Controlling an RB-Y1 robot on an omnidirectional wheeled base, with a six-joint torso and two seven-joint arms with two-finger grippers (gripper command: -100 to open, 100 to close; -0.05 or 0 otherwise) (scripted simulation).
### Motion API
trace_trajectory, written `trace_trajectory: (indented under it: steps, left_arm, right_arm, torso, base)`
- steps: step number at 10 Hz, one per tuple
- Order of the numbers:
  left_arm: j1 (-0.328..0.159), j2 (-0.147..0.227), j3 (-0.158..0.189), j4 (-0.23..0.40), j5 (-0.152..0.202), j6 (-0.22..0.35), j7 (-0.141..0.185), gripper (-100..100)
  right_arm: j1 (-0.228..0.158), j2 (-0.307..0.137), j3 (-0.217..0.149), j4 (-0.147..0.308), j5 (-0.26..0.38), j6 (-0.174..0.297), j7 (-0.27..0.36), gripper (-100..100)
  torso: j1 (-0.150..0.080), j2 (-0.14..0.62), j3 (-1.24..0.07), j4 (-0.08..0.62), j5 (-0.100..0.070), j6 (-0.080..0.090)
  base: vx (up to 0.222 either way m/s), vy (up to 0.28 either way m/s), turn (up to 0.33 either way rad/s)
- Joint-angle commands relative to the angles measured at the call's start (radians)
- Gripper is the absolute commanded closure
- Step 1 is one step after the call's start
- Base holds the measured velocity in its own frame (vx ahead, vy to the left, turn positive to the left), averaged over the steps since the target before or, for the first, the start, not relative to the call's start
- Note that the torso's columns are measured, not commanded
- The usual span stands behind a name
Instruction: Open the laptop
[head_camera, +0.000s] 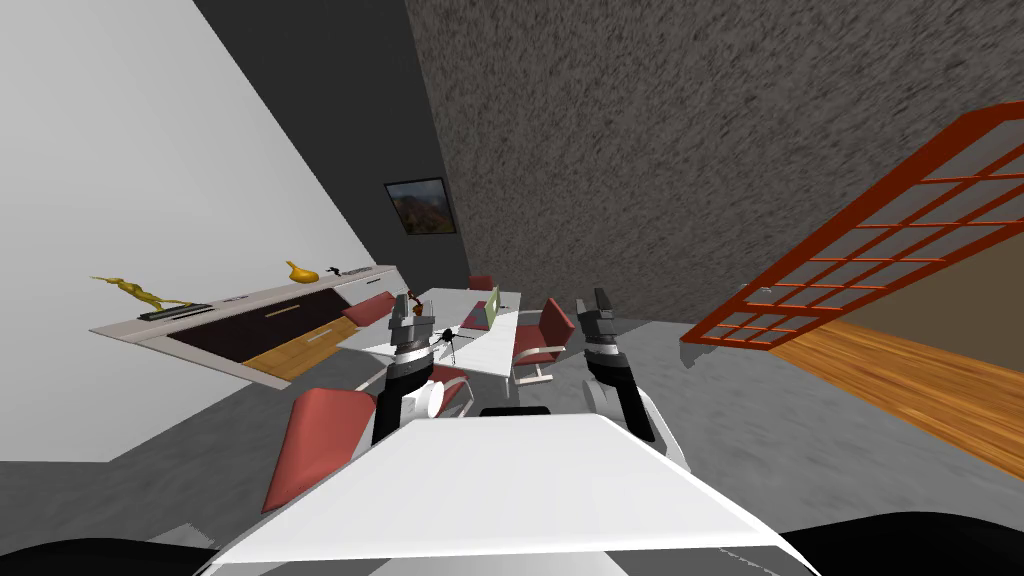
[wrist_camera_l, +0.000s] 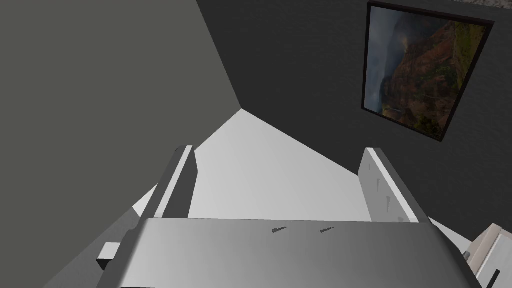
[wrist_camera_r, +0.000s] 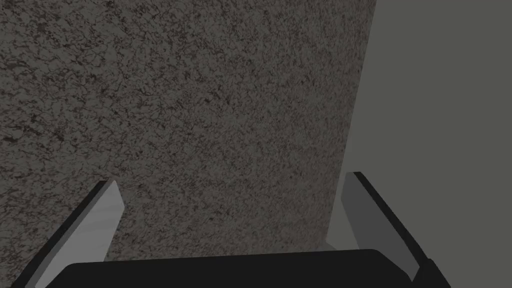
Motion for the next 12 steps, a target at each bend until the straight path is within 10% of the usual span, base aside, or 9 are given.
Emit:
trace_trajectory:
  steps: [1,9,10,12]
  left_arm:
    - [0.000,0.000,0.000,0.000,0.000,0.000,0.000,0]
    - [0.000,0.000,0.000,0.000,0.000,0.000,0.000,0]
    - [-0.004,0.033,0.003,0.005,-0.001,0.005,0.000,-100]
    - [-0.013,0.084,0.010,0.018,-0.004,0.018,-0.001,-100]
  right_arm:
    - [0.000,0.000,0.000,0.000,0.000,0.000,0.000,0]
    - [0.000,0.000,0.000,0.000,0.000,0.000,0.000,0]
    - [0.000,0.000,0.000,0.000,0.000,0.000,0.000,0]
    - [0.000,0.000,0.000,0.000,0.000,0.000,0.000,0]
  torso:
    - [0.000,0.040,-0.082,0.041,0.000,0.000]
    - [0.000,0.618,-1.234,0.617,0.000,0.000]
    - [0.000,0.691,-1.382,0.691,0.000,0.000]
    - [0.000,0.735,-1.470,0.734,0.000,0.000]
  base:
    - [0.000,0.000,0.000]
    - [0.000,0.000,0.000]
    - [0.004,0.001,-0.029]
    - [-0.005,0.006,-0.065]
